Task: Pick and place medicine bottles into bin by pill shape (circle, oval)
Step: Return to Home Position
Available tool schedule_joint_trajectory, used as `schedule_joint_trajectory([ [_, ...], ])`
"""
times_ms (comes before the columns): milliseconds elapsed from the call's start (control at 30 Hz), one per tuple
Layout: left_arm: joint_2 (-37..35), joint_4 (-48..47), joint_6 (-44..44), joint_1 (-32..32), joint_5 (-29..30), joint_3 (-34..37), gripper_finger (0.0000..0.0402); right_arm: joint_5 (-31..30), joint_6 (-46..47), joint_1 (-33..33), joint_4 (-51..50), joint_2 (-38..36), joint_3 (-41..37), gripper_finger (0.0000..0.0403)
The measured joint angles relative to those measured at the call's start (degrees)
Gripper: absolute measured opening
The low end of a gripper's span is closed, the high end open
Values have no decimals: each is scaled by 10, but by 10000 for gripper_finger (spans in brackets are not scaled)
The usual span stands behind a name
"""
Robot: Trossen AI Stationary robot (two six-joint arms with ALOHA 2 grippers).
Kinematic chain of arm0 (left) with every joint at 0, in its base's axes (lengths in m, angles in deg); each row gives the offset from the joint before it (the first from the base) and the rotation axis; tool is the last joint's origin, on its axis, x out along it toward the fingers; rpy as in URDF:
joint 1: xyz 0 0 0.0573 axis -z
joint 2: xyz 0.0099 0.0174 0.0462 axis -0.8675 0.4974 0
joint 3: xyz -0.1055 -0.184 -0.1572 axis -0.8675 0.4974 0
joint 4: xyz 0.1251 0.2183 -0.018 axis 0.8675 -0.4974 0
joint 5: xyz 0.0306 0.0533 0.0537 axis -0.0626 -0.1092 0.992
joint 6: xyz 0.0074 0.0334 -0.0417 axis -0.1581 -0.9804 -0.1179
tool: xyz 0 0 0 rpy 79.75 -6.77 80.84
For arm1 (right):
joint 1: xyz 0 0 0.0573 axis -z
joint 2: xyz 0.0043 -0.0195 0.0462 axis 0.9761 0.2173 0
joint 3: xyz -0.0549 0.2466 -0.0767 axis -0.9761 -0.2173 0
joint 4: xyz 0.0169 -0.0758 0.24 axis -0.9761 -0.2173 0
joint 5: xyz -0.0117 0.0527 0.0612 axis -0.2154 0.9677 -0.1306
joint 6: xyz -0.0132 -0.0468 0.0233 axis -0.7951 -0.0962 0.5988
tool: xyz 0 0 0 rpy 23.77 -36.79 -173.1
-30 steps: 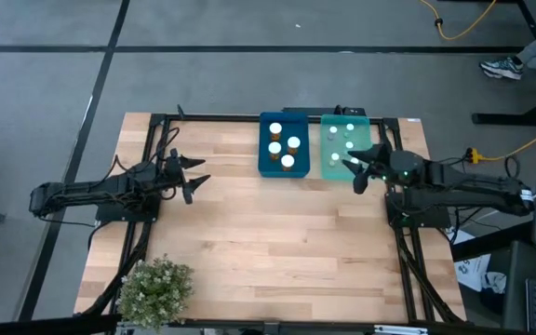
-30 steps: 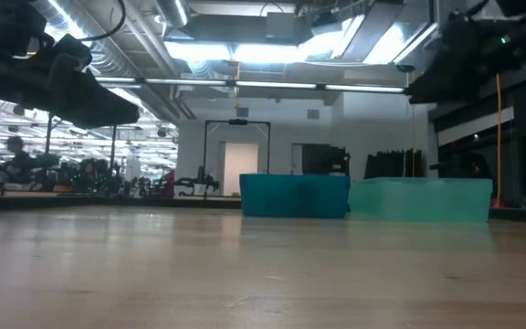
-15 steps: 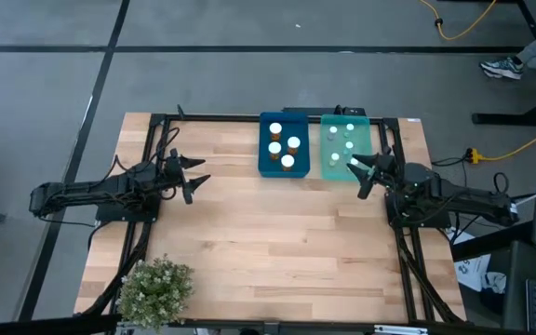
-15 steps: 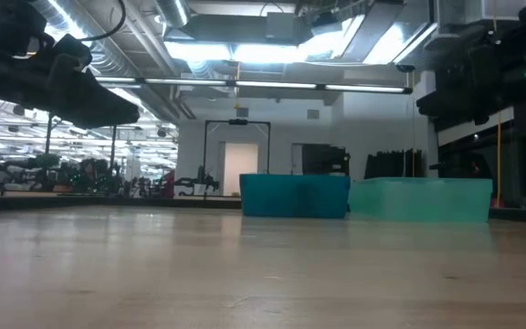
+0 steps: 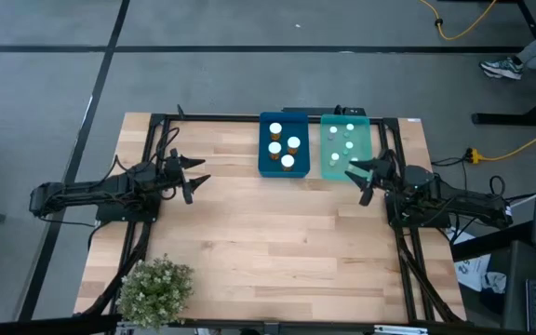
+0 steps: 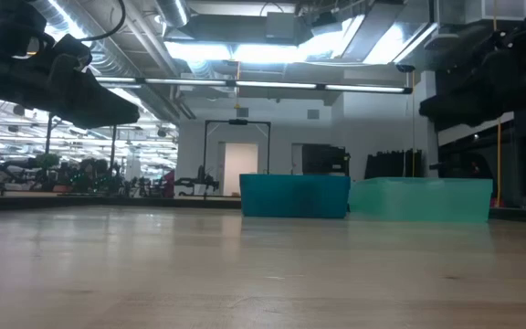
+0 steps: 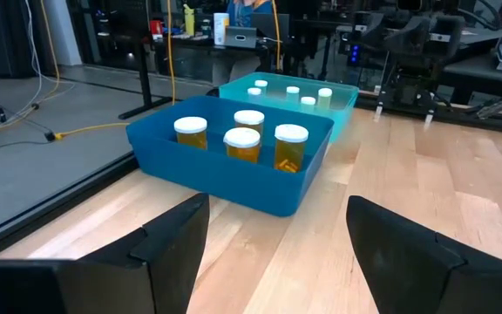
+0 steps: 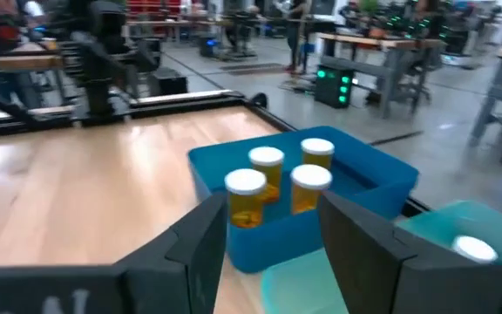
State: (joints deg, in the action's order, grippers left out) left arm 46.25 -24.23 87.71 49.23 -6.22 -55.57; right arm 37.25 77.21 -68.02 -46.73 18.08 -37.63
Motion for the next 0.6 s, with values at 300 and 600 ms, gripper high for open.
schedule_joint_trajectory([
  [300, 0, 0, 0, 0, 0, 0, 263, 27, -13, 0, -2, 0, 0, 183],
  [600, 0, 0, 0, 0, 0, 0, 263, 27, -17, 0, -1, 6, 0, 183],
])
